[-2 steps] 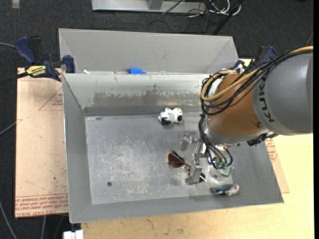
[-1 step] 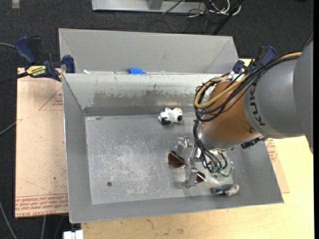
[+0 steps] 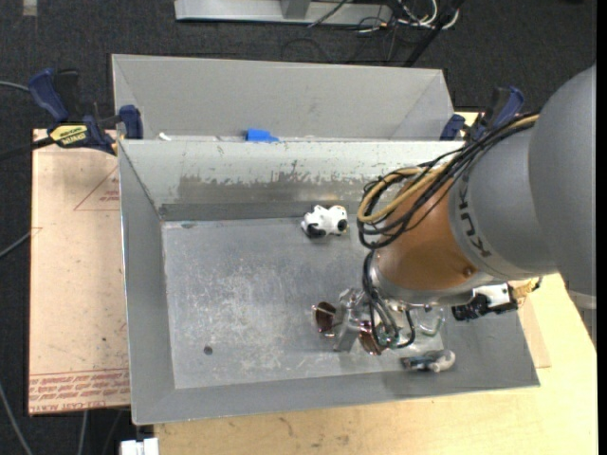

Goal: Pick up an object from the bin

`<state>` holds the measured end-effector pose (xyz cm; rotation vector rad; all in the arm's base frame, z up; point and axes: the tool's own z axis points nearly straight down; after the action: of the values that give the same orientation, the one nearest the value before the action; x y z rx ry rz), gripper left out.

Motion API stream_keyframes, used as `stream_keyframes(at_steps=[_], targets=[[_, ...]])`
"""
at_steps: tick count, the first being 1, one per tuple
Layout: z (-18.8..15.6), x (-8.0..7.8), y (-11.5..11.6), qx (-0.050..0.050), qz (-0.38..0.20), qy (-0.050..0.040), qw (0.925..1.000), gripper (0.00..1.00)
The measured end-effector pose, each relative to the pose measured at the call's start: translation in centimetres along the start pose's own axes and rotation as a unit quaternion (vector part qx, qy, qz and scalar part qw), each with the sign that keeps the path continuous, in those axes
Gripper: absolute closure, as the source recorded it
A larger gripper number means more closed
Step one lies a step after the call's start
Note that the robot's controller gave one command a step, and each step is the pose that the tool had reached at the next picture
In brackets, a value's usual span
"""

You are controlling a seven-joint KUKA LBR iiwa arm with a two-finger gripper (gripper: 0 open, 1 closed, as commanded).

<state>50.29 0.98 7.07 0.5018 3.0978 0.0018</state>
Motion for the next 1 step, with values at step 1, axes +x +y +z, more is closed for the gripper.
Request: stream_keyframes(at_steps=[1], targets=[[0.0, -0.01, 0.0, 0.0, -0.001, 0.0001, 1.0, 1.0]])
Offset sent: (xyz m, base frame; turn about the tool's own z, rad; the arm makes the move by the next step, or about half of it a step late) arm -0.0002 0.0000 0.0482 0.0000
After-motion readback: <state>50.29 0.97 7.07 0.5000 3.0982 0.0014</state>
